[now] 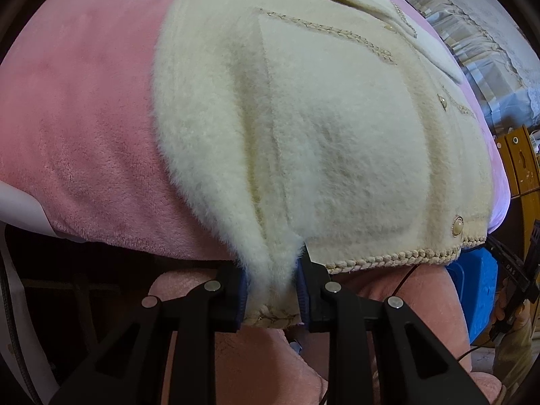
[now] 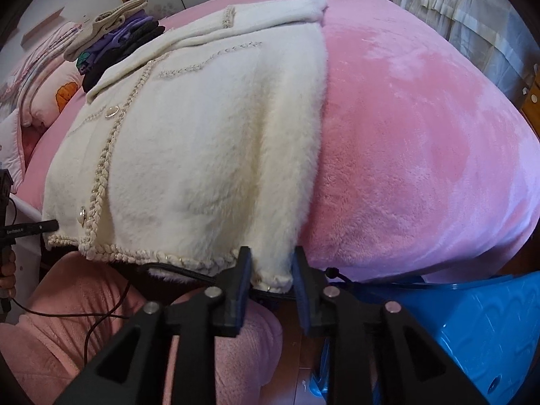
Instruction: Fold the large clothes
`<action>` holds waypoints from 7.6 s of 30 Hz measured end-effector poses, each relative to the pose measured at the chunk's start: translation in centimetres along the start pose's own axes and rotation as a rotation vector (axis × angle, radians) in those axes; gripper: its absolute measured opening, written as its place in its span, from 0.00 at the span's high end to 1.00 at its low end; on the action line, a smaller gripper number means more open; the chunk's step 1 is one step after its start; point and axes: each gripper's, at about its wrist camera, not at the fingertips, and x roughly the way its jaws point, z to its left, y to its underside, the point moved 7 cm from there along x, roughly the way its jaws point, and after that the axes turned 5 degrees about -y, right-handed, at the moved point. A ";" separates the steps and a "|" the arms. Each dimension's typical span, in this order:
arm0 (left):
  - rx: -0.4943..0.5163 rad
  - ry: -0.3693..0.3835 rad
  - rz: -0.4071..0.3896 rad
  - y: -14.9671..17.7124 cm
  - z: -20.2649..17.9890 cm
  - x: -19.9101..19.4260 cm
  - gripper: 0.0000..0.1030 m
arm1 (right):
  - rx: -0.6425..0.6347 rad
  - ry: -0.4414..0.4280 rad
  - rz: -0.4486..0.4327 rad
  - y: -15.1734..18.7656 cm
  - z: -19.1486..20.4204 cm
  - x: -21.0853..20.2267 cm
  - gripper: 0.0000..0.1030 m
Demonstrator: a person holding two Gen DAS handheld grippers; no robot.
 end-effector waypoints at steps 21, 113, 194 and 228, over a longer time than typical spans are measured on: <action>-0.076 0.053 0.013 -0.2 2.3 1.5 0.74 | 0.061 -0.046 -0.017 -0.8 -1.3 0.6 0.68; -0.111 -0.120 -0.310 -53.1 3.2 5.8 0.46 | 0.144 0.026 -0.236 -50.1 -5.1 13.4 0.48; -0.609 0.353 -0.455 -30.1 2.9 3.0 0.09 | -0.179 0.053 -0.366 -29.7 20.7 8.9 0.81; -0.214 0.182 -0.808 -38.6 -16.1 -9.3 0.82 | -0.037 -0.117 -0.360 -32.2 14.0 9.0 0.91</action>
